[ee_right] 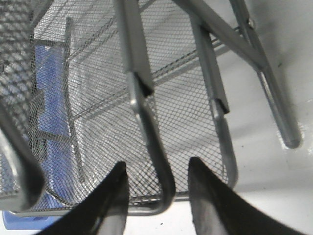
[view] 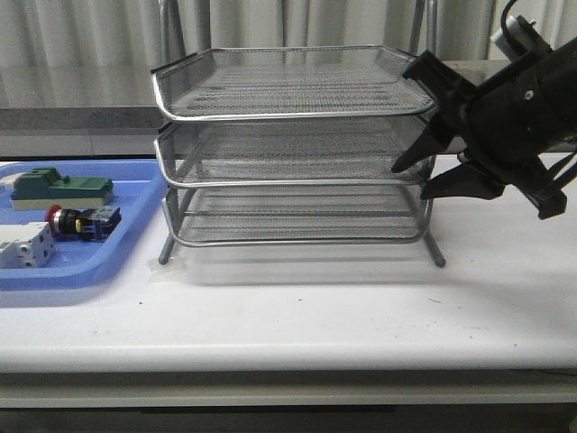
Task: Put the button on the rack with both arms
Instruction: 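Move the right gripper to the front edge of the middle mesh tray, then grip the middle tray edge with the right gripper and pull it outward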
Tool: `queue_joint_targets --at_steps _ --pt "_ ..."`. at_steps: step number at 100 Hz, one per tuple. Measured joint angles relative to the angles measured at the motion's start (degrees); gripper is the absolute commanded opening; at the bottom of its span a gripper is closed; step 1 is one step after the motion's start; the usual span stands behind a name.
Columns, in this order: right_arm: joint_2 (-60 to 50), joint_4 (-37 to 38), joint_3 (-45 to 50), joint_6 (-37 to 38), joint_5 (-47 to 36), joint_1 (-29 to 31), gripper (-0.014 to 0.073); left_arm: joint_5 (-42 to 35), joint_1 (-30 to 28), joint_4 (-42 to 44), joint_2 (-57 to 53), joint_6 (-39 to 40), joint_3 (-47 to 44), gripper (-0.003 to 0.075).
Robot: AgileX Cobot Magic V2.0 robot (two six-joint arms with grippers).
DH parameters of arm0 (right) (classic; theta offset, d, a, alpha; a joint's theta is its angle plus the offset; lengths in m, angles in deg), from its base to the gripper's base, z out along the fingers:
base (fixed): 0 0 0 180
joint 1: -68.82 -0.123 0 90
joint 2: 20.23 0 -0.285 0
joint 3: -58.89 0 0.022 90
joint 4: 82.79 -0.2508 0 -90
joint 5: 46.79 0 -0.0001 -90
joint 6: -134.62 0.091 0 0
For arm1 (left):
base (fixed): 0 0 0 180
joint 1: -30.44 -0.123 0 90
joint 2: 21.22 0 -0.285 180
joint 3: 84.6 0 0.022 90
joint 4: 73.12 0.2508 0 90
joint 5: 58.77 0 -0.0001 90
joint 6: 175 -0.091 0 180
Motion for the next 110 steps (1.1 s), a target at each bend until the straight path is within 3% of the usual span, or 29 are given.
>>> queue_joint_targets --at_steps 16,31,55,110 --pt "1.28 -3.98 0.00 -6.90 3.39 0.00 0.0318 0.00 0.00 0.00 0.00 0.00 0.00 -0.0020" --pt "2.25 -4.39 0.00 -8.79 4.52 0.00 0.0314 0.00 0.00 0.00 0.00 0.00 0.00 -0.0020" --pt "2.25 -5.91 0.00 -8.82 4.77 0.10 0.0159 0.00 0.00 0.00 0.00 0.00 0.00 -0.0020" --pt "2.25 -7.26 1.28 -8.81 5.88 0.22 0.0153 0.00 0.00 0.00 0.00 0.00 0.00 -0.0020"
